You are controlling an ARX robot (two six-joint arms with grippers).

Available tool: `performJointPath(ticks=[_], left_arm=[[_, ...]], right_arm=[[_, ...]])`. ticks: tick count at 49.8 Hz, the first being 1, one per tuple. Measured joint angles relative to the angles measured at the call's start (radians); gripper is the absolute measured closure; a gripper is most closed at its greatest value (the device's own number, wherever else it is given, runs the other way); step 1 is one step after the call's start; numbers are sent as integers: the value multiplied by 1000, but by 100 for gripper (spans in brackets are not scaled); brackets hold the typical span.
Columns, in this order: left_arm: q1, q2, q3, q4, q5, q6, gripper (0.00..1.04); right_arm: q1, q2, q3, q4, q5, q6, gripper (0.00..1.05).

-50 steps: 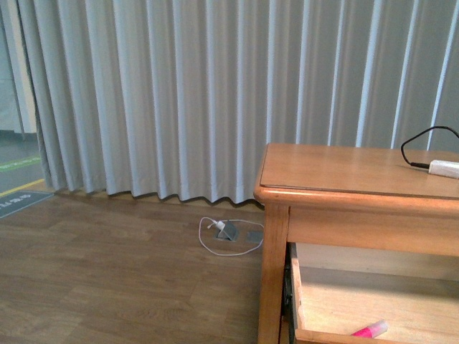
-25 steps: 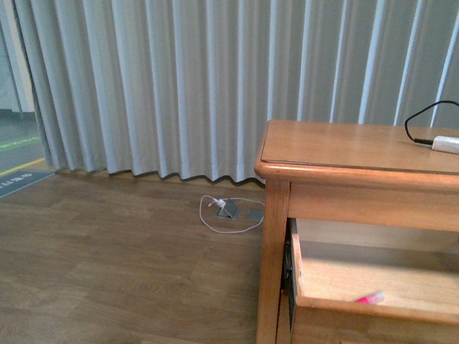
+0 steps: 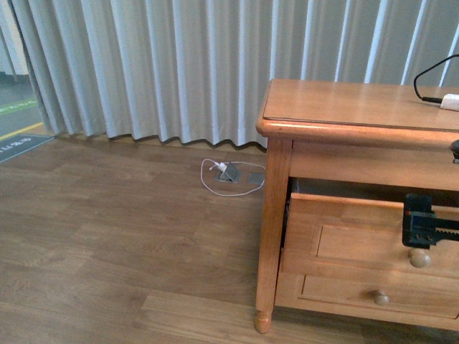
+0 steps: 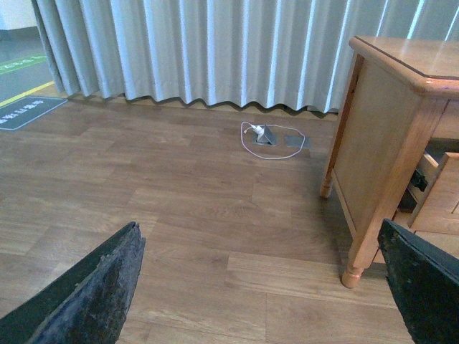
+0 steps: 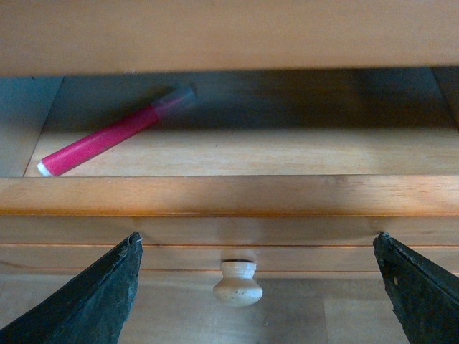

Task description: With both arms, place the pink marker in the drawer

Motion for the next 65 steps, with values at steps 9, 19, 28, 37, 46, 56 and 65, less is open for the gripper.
performJointPath(ticks=[9, 19, 28, 37, 46, 56, 65], left_arm=[[0, 0, 0, 0, 0, 0, 6], [0, 0, 0, 0, 0, 0, 6], [0, 0, 0, 0, 0, 0, 6], [0, 0, 0, 0, 0, 0, 6], [0, 0, 0, 0, 0, 0, 6], [0, 0, 0, 0, 0, 0, 6], [0, 0, 0, 0, 0, 0, 6]], right_arm=[[14, 148, 105, 113, 68, -11, 8], [14, 200, 137, 188, 77, -10, 8], [10, 220, 146, 214, 78, 13, 8], [5, 213, 134, 220, 71, 18, 8], [-12, 127, 72, 184, 45, 43, 8], [-32, -122, -71, 61, -57, 109, 8], [-32, -395, -217, -73, -149, 150, 8]])
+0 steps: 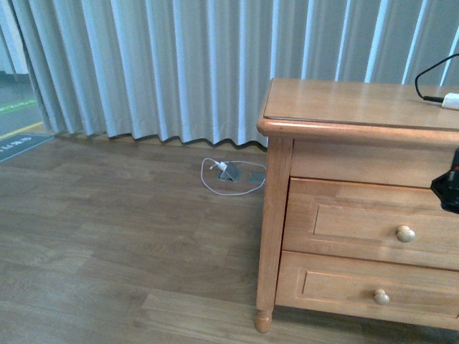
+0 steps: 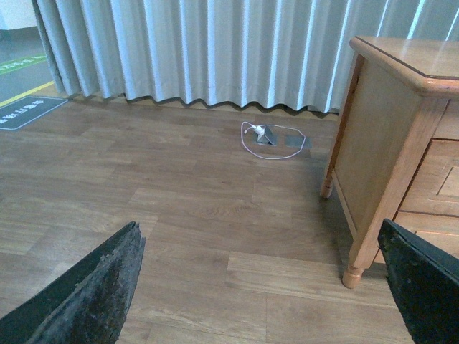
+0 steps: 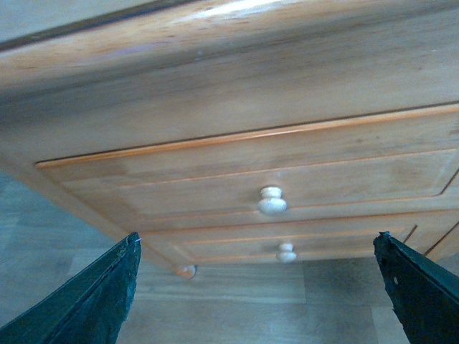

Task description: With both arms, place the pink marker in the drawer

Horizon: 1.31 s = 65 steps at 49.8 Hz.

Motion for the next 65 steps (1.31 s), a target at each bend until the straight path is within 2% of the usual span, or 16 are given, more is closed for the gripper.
performJointPath(ticks=[9, 16, 24, 33, 35, 38, 40, 45, 60, 65], left_arm=[[0, 0, 0, 0, 0, 0, 6], [0, 0, 0, 0, 0, 0, 6], [0, 0, 0, 0, 0, 0, 6], [0, 0, 0, 0, 0, 0, 6], [0, 0, 0, 0, 0, 0, 6], [0, 0, 0, 0, 0, 0, 6], [0, 0, 0, 0, 0, 0, 6], [0, 0, 0, 0, 0, 0, 6], [0, 0, 0, 0, 0, 0, 6], [0, 0, 0, 0, 0, 0, 6]], right_arm=[[-4, -338, -115, -193, -85, 0, 8], [-27, -650, -177, -422, -160, 6, 8], [-72, -948, -198, -675, -175, -4, 8], [-83, -1021, -201, -713, -169, -15, 8], [-61, -1030, -226, -655, -114, -36, 12], [1, -1069, -312, -478, 24, -122, 23], [27, -1102, -362, -384, 58, -171, 31], [37, -1149, -410, -335, 72, -216, 49], [38, -1235, -513, -332, 74, -244, 102], [38, -1262, -535, -334, 74, -248, 103]])
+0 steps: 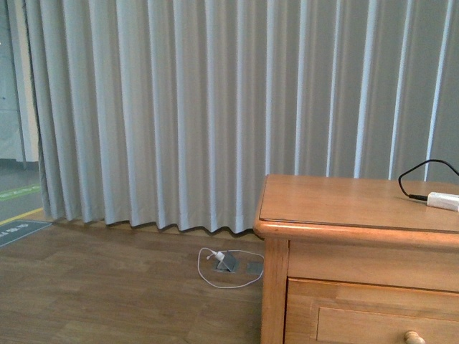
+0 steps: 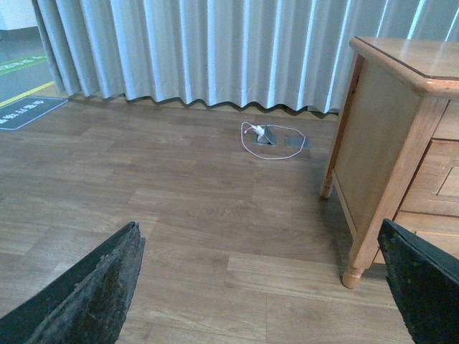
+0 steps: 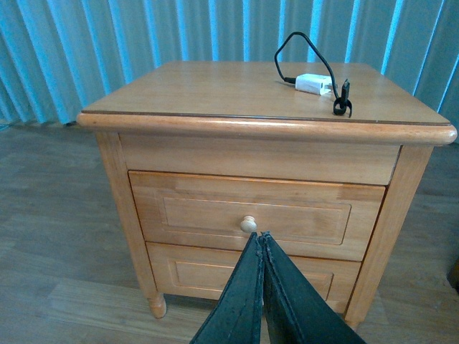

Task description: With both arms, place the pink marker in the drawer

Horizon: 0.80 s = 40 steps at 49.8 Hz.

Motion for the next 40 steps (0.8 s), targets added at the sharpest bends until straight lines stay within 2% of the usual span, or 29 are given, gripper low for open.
performJointPath(ticks=[18, 24, 40], left_arm=[[0, 0, 0, 0, 0, 0, 6], [0, 0, 0, 0, -1, 0, 6], [0, 0, 0, 0, 0, 0, 6]], right_arm=[[0, -86, -49, -36, 0, 0, 103], [0, -212, -61, -173, 0, 0, 103], [1, -271, -94, -175, 0, 0, 103]])
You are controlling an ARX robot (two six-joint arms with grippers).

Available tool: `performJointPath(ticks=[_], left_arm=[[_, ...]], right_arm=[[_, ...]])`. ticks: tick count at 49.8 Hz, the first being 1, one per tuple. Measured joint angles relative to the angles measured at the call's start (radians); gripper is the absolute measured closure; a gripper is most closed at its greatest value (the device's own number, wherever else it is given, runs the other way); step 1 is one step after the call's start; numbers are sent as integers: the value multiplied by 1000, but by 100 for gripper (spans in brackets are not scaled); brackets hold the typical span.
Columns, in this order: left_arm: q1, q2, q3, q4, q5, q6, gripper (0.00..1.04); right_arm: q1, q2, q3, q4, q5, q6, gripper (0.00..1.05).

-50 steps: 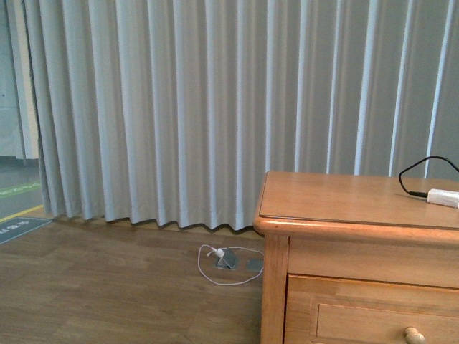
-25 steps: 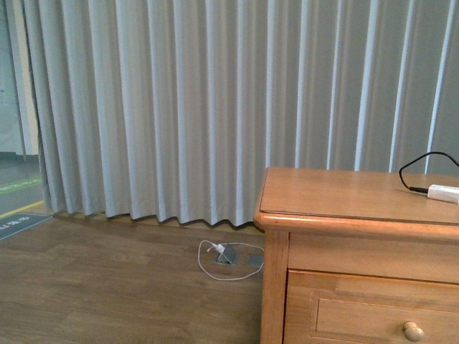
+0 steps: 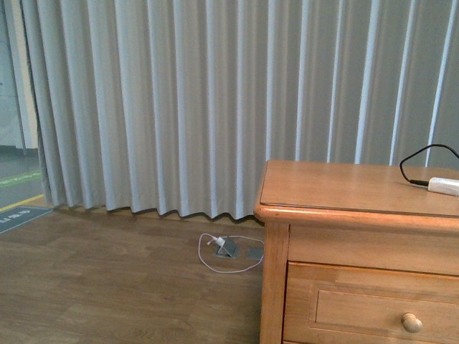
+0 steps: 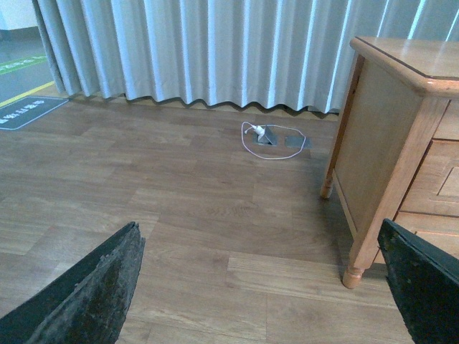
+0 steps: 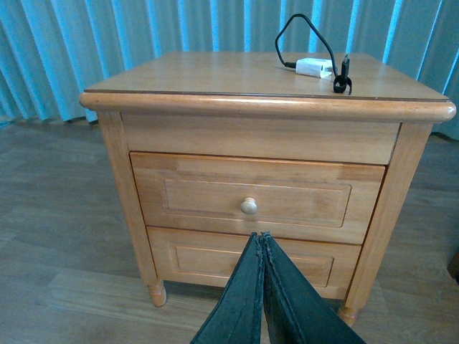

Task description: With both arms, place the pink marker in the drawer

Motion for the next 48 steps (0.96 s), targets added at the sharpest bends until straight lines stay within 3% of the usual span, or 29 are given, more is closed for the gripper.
performJointPath(ticks=[9, 18, 31, 48], left_arm=[[0, 0, 0, 0, 0, 0, 6], [0, 0, 0, 0, 0, 0, 6], [0, 0, 0, 0, 0, 0, 6], [0, 0, 0, 0, 0, 0, 6]], right_arm=[[0, 0, 0, 0, 0, -2, 101], [0, 0, 0, 0, 0, -1, 69], [0, 0, 0, 0, 0, 0, 6], [0, 0, 0, 0, 0, -1, 8]])
